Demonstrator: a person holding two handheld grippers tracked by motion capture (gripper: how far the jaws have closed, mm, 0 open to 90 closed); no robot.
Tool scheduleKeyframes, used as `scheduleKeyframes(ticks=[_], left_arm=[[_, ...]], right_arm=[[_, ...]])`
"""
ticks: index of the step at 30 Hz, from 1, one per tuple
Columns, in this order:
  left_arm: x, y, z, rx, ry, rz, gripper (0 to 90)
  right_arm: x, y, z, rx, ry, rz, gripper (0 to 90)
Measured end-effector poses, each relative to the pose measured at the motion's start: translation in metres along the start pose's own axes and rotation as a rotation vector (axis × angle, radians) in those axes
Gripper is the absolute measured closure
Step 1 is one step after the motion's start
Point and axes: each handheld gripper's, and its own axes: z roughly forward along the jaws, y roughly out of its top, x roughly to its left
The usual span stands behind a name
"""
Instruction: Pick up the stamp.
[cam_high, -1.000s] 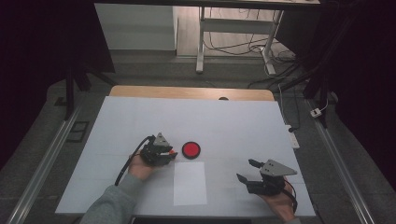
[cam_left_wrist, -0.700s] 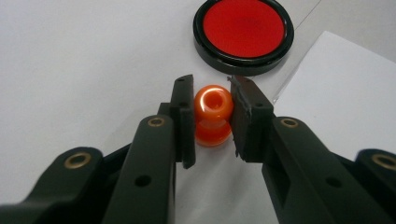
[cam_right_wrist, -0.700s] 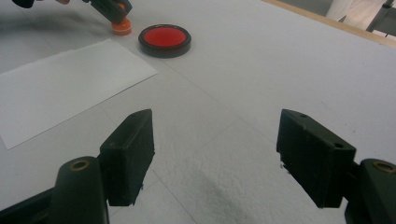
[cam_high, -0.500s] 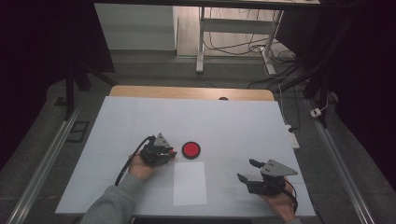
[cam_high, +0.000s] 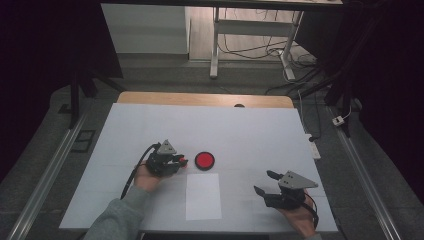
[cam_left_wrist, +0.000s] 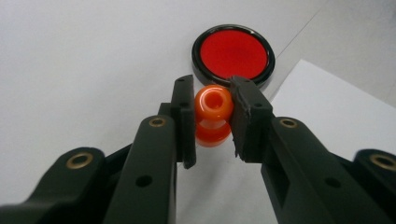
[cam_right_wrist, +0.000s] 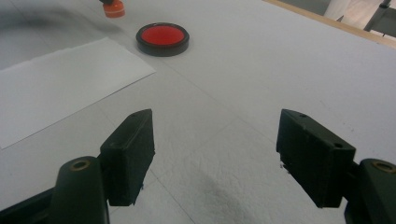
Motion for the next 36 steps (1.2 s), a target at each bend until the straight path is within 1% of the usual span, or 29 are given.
scheduleKeyframes(ticks=[3, 12, 17, 25, 28, 30, 32, 36], left_arm=[[0.0, 0.0, -0.003, -0.011, 0.005, -0.003, 72.3], [0.0, 0.001, -0.011, -0.043, -0.006, -0.008, 72.3], [0.0, 0.003, -0.019, -0.078, -0.021, -0.026, 72.3], [-0.001, 0.005, -0.033, -0.128, -0.046, -0.026, 72.2], [-0.002, 0.007, -0.039, -0.151, -0.051, -0.029, 72.2], [-0.002, 0.008, -0.043, -0.168, -0.057, -0.026, 72.3], [-0.002, 0.01, -0.048, -0.185, -0.061, -0.026, 72.2], [-0.002, 0.011, -0.056, -0.214, -0.083, -0.036, 72.2]], right_arm=[[0.0, 0.0, 0.0, 0.001, 0.0, 0.001, 27.3], [0.001, 0.0, 0.001, -0.004, 0.002, 0.004, 27.3], [0.001, 0.0, 0.002, -0.012, -0.001, 0.004, 27.2], [-0.001, 0.0, 0.003, -0.009, -0.019, 0.01, 27.4], [-0.002, -0.001, 0.005, -0.002, -0.017, 0.015, 27.3], [-0.001, -0.001, 0.006, 0.008, -0.025, 0.006, 27.3], [0.0, -0.001, 0.007, 0.009, -0.016, 0.005, 27.2], [0.001, -0.002, 0.005, 0.01, -0.019, 0.007, 27.3]])
